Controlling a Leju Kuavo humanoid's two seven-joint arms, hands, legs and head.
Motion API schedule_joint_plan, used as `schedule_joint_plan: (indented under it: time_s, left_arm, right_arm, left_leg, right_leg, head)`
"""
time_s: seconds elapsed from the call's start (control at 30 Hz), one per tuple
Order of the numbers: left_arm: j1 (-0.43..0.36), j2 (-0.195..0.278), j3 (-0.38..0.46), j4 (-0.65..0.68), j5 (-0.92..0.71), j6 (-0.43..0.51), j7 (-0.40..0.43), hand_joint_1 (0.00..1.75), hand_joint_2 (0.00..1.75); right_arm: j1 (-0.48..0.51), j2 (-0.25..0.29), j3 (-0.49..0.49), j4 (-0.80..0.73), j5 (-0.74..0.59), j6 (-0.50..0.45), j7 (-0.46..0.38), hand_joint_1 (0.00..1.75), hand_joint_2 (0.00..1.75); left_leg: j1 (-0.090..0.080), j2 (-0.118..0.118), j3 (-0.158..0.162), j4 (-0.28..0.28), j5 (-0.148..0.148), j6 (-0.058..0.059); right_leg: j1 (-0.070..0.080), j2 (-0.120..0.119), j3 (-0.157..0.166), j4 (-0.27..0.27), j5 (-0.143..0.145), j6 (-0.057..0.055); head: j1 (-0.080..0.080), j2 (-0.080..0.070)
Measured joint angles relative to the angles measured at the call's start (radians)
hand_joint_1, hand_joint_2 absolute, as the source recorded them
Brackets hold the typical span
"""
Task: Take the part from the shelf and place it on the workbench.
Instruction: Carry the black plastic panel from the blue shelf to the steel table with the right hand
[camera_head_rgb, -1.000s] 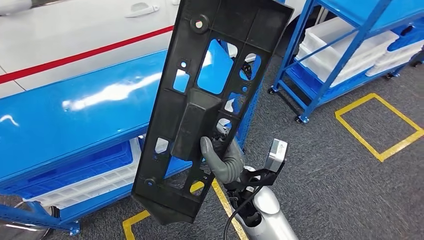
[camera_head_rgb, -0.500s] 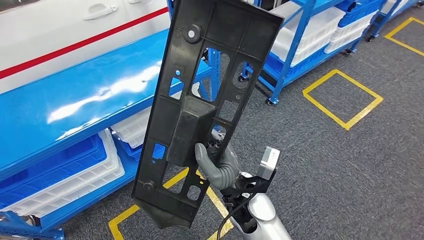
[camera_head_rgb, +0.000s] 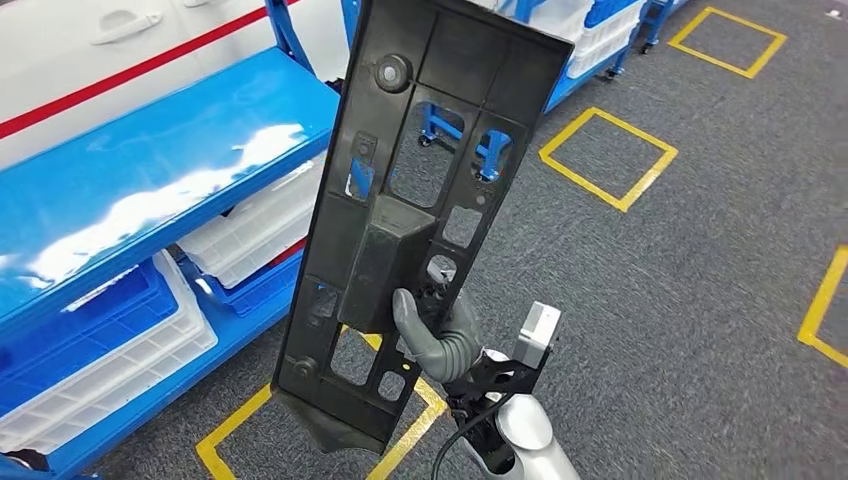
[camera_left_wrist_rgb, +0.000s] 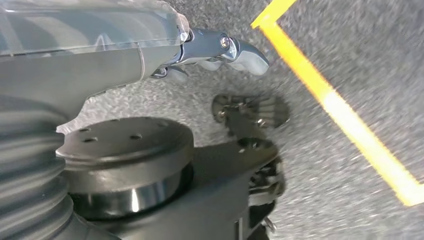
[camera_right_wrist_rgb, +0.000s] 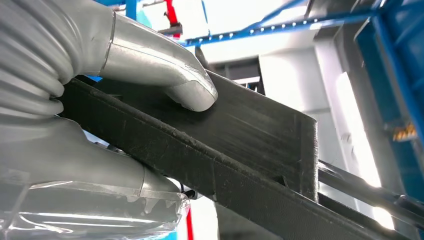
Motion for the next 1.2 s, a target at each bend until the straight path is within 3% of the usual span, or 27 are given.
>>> schedule_joint_plan:
  time_s: [0.03,0.07,0.13,0.2,0.23,0.3,0.37,0.4,0.43,0.47,0.53,0.6,0.63,0.7,0.77,0.87,0.9,0.93,0.97,1.0,1.07,1.1,1.13,1.2]
  left_arm:
    - [0.000,0.000,-0.002,0.000,-0.003,0.000,0.001,0.00,1.75]
    - [-0.001,0.000,-0.004,0.000,-0.006,-0.001,0.002,0.00,1.75]
    - [-0.001,-0.001,-0.008,0.000,-0.013,-0.003,0.004,0.00,1.75]
    - [-0.002,-0.002,-0.011,0.000,-0.018,-0.005,0.005,0.00,1.75]
    - [-0.002,-0.003,-0.013,0.000,-0.021,-0.005,0.006,0.00,1.75]
    - [-0.001,-0.004,-0.018,0.000,-0.028,-0.004,0.008,0.00,1.75]
    - [0.003,-0.004,-0.023,0.000,-0.034,0.000,0.011,0.00,1.75]
    - [0.005,-0.004,-0.024,0.000,-0.037,0.003,0.012,0.00,1.75]
    - [0.005,-0.004,-0.026,0.000,-0.038,0.006,0.012,0.00,1.75]
    - [0.005,-0.004,-0.026,0.000,-0.040,0.009,0.012,0.00,1.75]
    - [0.002,-0.004,-0.028,0.000,-0.045,0.015,0.014,0.00,1.75]
    - [0.001,-0.004,-0.031,0.000,-0.050,0.020,0.016,0.00,1.75]
    - [0.001,-0.003,-0.033,0.000,-0.053,0.021,0.017,0.00,1.75]
    - [-0.001,-0.004,-0.036,0.000,-0.060,0.021,0.017,0.00,1.75]
    - [-0.002,-0.005,-0.040,0.000,-0.068,0.019,0.016,0.00,1.75]
    - [0.001,-0.005,-0.049,0.000,-0.083,0.018,0.018,0.00,1.75]
    - [0.002,-0.005,-0.052,0.000,-0.088,0.018,0.019,0.00,1.75]
    - [0.003,-0.005,-0.055,0.000,-0.093,0.019,0.020,0.00,1.75]
    - [0.003,-0.005,-0.058,0.000,-0.097,0.019,0.021,0.00,1.75]
    - [0.002,-0.005,-0.061,0.000,-0.102,0.020,0.021,0.00,1.75]
    - [0.000,-0.005,-0.067,0.000,-0.109,0.019,0.020,0.00,1.75]
    - [-0.001,-0.006,-0.071,0.000,-0.111,0.018,0.019,0.00,1.75]
    - [-0.001,-0.006,-0.074,0.000,-0.114,0.015,0.018,0.00,1.75]
    - [-0.004,-0.006,-0.078,0.000,-0.116,0.007,0.017,0.00,1.75]
  right_arm:
    - [0.002,0.000,0.000,-0.003,0.004,-0.003,0.000,1.75,1.75]
    - [0.003,0.000,0.000,-0.007,0.006,-0.004,0.000,1.75,1.75]
    - [0.003,0.001,0.000,-0.015,0.010,-0.009,-0.001,1.75,1.75]
    - [0.006,0.000,0.000,-0.020,0.013,-0.015,-0.002,1.75,1.75]
    - [0.008,0.000,0.000,-0.021,0.014,-0.018,-0.002,1.75,1.75]
    - [0.011,0.000,0.000,-0.024,0.016,-0.020,-0.001,1.75,1.75]
    - [0.011,0.001,0.000,-0.027,0.017,-0.022,-0.001,1.75,1.75]
    - [0.012,0.001,0.000,-0.028,0.018,-0.023,-0.001,1.75,1.75]
    - [0.013,0.001,0.000,-0.028,0.018,-0.024,-0.001,1.75,1.75]
    - [0.014,0.001,0.000,-0.028,0.018,-0.025,-0.001,1.75,1.75]
    - [0.015,0.001,0.000,-0.028,0.019,-0.025,-0.001,1.75,1.75]
    - [0.014,0.001,0.000,-0.028,0.019,-0.029,-0.003,1.75,1.75]
    - [0.014,0.000,0.000,-0.028,0.019,-0.032,-0.004,1.75,1.75]
    - [0.016,-0.001,0.000,-0.028,0.020,-0.038,-0.009,1.75,1.75]
    - [0.020,-0.005,-0.001,-0.030,0.021,-0.047,-0.016,1.75,1.75]
    - [0.025,-0.010,-0.001,-0.033,0.023,-0.060,-0.020,1.75,1.75]
    - [0.029,-0.012,-0.002,-0.034,0.024,-0.065,-0.020,1.75,1.75]
    - [0.033,-0.014,-0.002,-0.035,0.024,-0.069,-0.020,1.75,1.75]
    - [0.039,-0.017,-0.003,-0.037,0.025,-0.072,-0.020,1.75,1.75]
    - [0.044,-0.019,-0.004,-0.039,0.026,-0.075,-0.020,1.75,1.75]
    - [0.051,-0.023,-0.006,-0.047,0.030,-0.085,-0.021,1.75,1.75]
    - [0.053,-0.024,-0.007,-0.052,0.032,-0.091,-0.022,1.75,1.75]
    - [0.055,-0.025,-0.008,-0.056,0.034,-0.097,-0.026,1.75,1.75]
    - [0.065,-0.027,-0.014,-0.063,0.037,-0.107,-0.033,1.75,1.75]
  left_leg:
    - [0.001,0.009,-0.019,0.011,0.006,-0.006]
    - [0.003,0.018,-0.033,0.023,0.011,-0.012]
    - [0.006,0.034,-0.049,0.040,0.022,-0.027]
    - [0.012,0.044,-0.054,0.043,0.033,-0.042]
    - [0.016,0.032,-0.059,0.049,0.021,-0.049]
    - [0.021,-0.019,-0.081,0.111,-0.055,-0.058]
    - [0.021,-0.056,-0.111,0.237,-0.145,-0.059]
    - [0.021,-0.062,-0.121,0.295,-0.162,-0.059]
    - [0.021,-0.064,-0.120,0.329,-0.154,-0.057]
    - [0.021,-0.066,-0.105,0.330,-0.127,-0.054]
    - [0.021,-0.087,-0.024,0.226,-0.077,-0.043]
    - [0.021,-0.122,0.072,0.079,-0.086,-0.034]
    - [0.019,-0.132,0.099,0.035,-0.101,-0.031]
    - [0.018,-0.121,0.111,0.006,-0.106,-0.026]
    - [0.018,-0.099,0.108,-0.001,-0.093,-0.013]
    - [0.012,-0.060,0.093,-0.002,-0.080,0.000]
    - [0.010,-0.046,0.087,0.001,-0.079,0.001]
    - [0.009,-0.032,0.083,0.004,-0.078,0.002]
    - [0.007,-0.020,0.079,0.007,-0.078,0.002]
    - [0.006,-0.009,0.077,0.009,-0.078,0.001]
    - [0.002,0.009,0.076,0.013,-0.081,-0.002]
    - [-0.001,0.017,0.075,0.015,-0.082,-0.005]
    - [-0.004,0.025,0.074,0.017,-0.082,-0.009]
    - [-0.006,0.044,0.074,0.018,-0.083,-0.016]
  right_leg:
    - [-0.002,-0.019,0.054,-0.060,0.006,0.006]
    - [0.000,-0.036,0.113,-0.135,-0.012,0.006]
    - [0.010,-0.056,0.185,-0.246,-0.063,-0.008]
    - [0.017,-0.044,0.182,-0.267,-0.064,-0.034]
    - [0.017,-0.036,0.172,-0.268,-0.053,-0.045]
    - [0.015,-0.019,0.148,-0.270,-0.029,-0.064]
    - [0.020,0.003,0.120,-0.270,-0.007,-0.074]
    - [0.023,0.015,0.105,-0.270,0.005,-0.076]
    - [0.026,0.027,0.091,-0.269,0.017,-0.076]
    - [0.028,0.039,0.077,-0.268,0.028,-0.075]
    - [0.028,0.063,0.052,-0.264,0.047,-0.069]
    - [0.028,0.082,0.037,-0.261,0.063,-0.060]
    - [0.028,0.089,0.032,-0.261,0.070,-0.054]
    - [0.026,0.104,0.027,-0.263,0.084,-0.040]
    - [0.026,0.083,0.013,-0.241,0.066,-0.029]
    - [0.025,0.024,-0.056,-0.072,-0.042,-0.019]
    - [0.024,0.018,-0.076,-0.013,-0.068,-0.016]
    - [0.023,0.015,-0.080,0.015,-0.076,-0.015]
    - [0.023,0.011,-0.064,0.004,-0.065,-0.016]
    - [0.024,0.004,-0.028,-0.046,-0.040,-0.018]
    - [0.033,-0.035,0.057,-0.183,0.002,-0.031]
    - [0.039,-0.054,0.083,-0.231,0.010,-0.039]
    - [0.045,-0.067,0.093,-0.254,0.010,-0.046]
    - [0.047,-0.055,0.091,-0.262,0.011,-0.056]
  head:
    - [0.001,0.000]
    - [0.000,0.000]
    - [0.000,0.000]
    - [0.000,0.000]
    - [0.000,0.000]
    - [-0.001,0.000]
    - [-0.002,0.000]
    - [-0.002,0.000]
    - [-0.002,0.000]
    - [-0.002,0.000]
    - [-0.002,0.000]
    - [-0.001,0.000]
    - [-0.001,0.000]
    - [-0.001,0.000]
    - [0.001,0.000]
    - [0.006,0.000]
    - [0.006,0.000]
    - [0.006,0.000]
    - [0.006,0.000]
    - [0.006,0.000]
    - [0.006,0.000]
    - [0.006,0.000]
    - [0.006,0.000]
    - [0.006,0.000]
